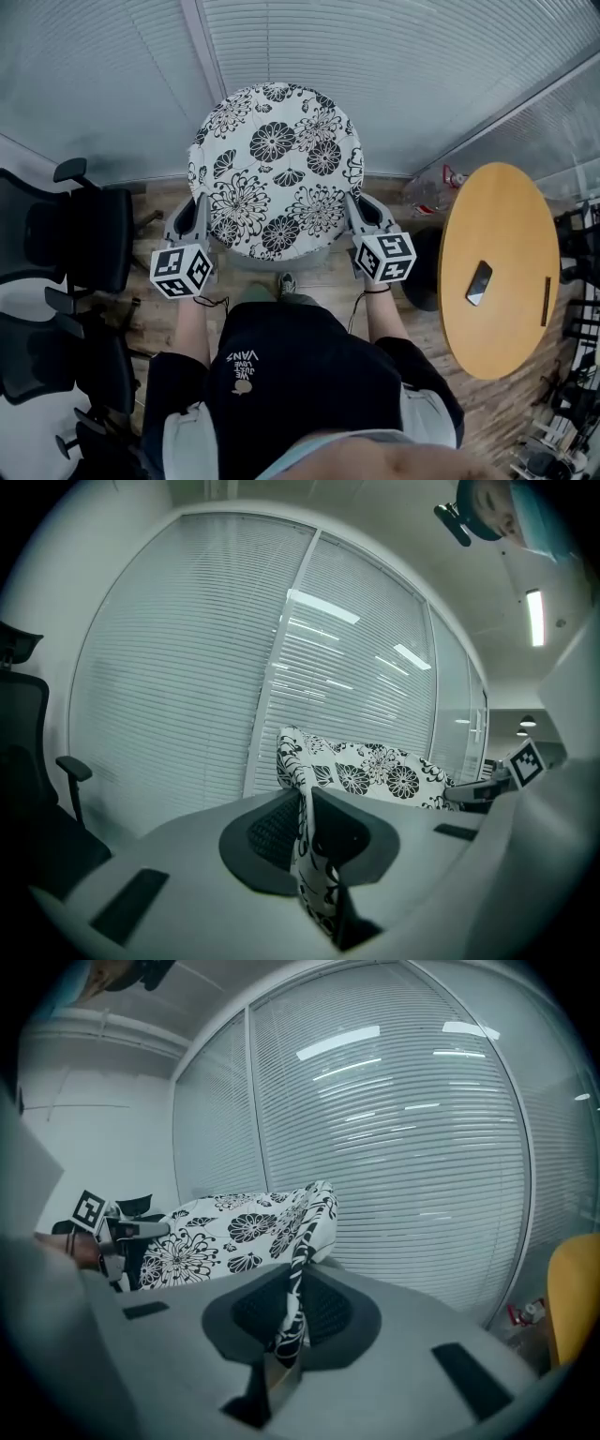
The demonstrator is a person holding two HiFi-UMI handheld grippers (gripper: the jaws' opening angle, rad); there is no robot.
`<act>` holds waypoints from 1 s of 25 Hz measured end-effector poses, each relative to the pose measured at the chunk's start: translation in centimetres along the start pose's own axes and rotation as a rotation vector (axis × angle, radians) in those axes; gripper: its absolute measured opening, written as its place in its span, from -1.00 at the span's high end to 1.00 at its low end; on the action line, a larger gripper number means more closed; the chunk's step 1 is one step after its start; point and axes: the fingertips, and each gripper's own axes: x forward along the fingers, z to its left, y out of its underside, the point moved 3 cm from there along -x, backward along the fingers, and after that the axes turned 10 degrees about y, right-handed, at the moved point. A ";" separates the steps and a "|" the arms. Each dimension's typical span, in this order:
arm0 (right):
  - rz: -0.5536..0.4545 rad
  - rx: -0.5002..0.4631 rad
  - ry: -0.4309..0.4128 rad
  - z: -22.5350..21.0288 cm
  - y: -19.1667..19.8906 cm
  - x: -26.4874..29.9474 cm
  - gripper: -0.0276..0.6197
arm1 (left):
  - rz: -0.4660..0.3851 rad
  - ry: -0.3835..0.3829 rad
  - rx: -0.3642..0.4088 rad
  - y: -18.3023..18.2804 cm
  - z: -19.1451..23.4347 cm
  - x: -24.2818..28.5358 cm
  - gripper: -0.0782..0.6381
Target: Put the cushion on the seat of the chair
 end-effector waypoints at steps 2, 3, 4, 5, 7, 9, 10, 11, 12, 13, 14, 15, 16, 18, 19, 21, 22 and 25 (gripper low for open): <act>-0.004 0.000 0.005 0.0 -0.5 -0.6 0.81 | -0.003 0.003 0.000 -0.4 -0.4 -0.5 0.68; -0.009 -0.004 0.008 0.1 -0.7 -1.0 0.81 | -0.006 0.005 0.001 -0.6 -0.6 -0.8 0.68; -0.012 -0.006 0.012 0.2 -0.8 -1.2 0.81 | -0.008 0.007 0.001 -0.6 -0.6 -1.0 0.68; -0.011 -0.005 0.016 0.2 -0.8 -1.1 0.81 | -0.006 0.008 -0.001 -0.5 -0.4 -0.9 0.68; 0.002 0.004 0.022 0.1 -0.5 -0.3 0.81 | 0.008 0.007 -0.007 -0.2 0.2 -0.2 0.68; 0.013 0.005 0.023 0.1 -0.1 0.2 0.81 | 0.019 0.007 -0.007 0.0 0.5 0.3 0.68; 0.017 0.004 0.023 0.2 0.0 0.2 0.81 | 0.022 0.008 -0.007 0.0 0.6 0.3 0.68; 0.019 0.005 0.025 0.2 0.0 0.2 0.81 | 0.023 0.011 -0.007 0.0 0.6 0.4 0.68; 0.020 0.006 0.028 0.2 0.0 0.1 0.81 | 0.023 0.015 -0.007 -0.1 0.5 0.4 0.68; 0.020 0.007 0.032 0.3 -0.1 0.0 0.81 | 0.023 0.021 -0.006 -0.2 0.5 0.3 0.68; 0.021 0.008 0.035 0.4 -0.2 -0.1 0.81 | 0.024 0.025 -0.005 -0.3 0.5 0.3 0.68; 0.022 0.007 0.037 0.5 -0.3 -0.1 0.81 | 0.025 0.028 -0.005 -0.4 0.5 0.3 0.68; 0.024 0.006 0.040 0.5 -0.4 -0.2 0.81 | 0.027 0.029 -0.005 -0.5 0.6 0.4 0.68; 0.030 0.004 0.047 0.5 -0.4 0.0 0.81 | 0.035 0.031 -0.007 -0.3 0.7 0.6 0.68; 0.033 0.004 0.051 0.4 -0.3 0.1 0.81 | 0.040 0.032 -0.008 -0.2 0.9 0.7 0.68; 0.040 0.004 0.059 0.3 -0.2 0.3 0.81 | 0.049 0.032 -0.010 0.1 1.1 1.0 0.68; 0.045 0.003 0.063 0.3 -0.1 0.5 0.81 | 0.052 0.033 -0.012 0.2 1.3 1.1 0.68; 0.059 -0.001 0.075 0.1 0.3 0.8 0.81 | 0.062 0.033 -0.014 0.5 1.6 1.4 0.68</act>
